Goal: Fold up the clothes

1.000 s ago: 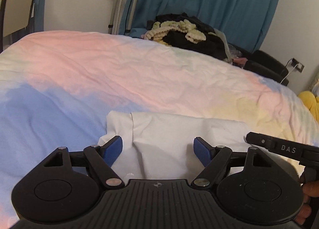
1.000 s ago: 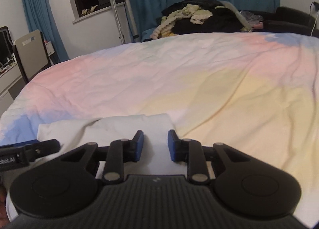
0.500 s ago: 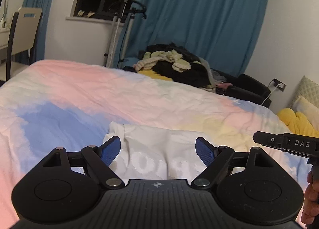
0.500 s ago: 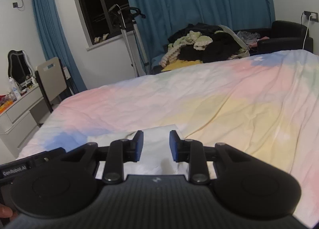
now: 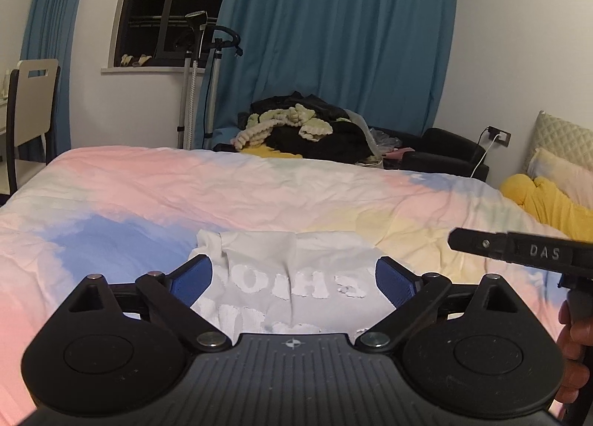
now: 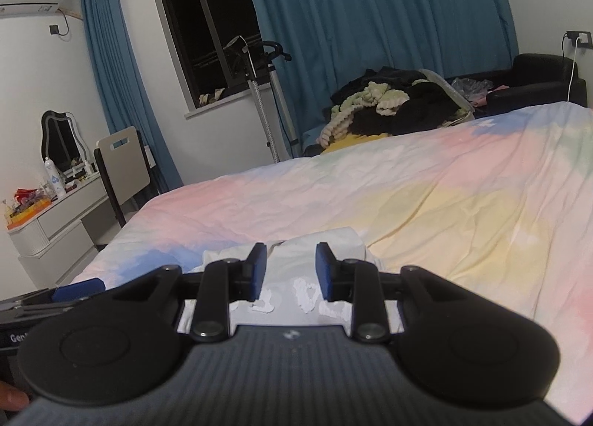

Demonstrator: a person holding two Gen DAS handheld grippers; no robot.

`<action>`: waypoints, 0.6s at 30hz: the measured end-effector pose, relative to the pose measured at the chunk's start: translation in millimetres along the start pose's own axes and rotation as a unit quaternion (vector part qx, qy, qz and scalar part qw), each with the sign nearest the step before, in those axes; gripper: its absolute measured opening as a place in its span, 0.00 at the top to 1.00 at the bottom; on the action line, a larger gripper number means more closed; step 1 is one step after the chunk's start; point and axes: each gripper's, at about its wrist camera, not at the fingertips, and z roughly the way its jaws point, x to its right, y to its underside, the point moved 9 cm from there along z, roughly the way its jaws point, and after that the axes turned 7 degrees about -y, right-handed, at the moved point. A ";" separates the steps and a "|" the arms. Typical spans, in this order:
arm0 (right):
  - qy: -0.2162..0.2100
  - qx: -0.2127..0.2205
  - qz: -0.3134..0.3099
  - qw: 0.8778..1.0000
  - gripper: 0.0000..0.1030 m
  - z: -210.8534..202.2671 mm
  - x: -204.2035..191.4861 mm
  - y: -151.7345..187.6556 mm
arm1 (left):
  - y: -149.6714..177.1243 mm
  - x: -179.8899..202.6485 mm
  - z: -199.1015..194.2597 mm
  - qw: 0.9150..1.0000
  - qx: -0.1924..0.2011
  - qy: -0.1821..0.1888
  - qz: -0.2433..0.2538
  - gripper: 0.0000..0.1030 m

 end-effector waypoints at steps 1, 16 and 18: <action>0.005 -0.002 -0.003 1.000 0.70 1.4 4.6 3.5 | 0.2 -1.4 2.1 1.000 0.002 -0.004 -0.002 0.05; 0.019 -0.008 -0.015 1.000 0.60 19.5 17.3 7.2 | 5.6 -1.6 26.7 1.000 -0.008 0.008 -0.019 0.01; 0.020 -0.007 -0.017 1.000 0.58 19.3 17.2 8.1 | 6.6 -1.9 27.1 1.000 -0.010 0.008 -0.020 0.01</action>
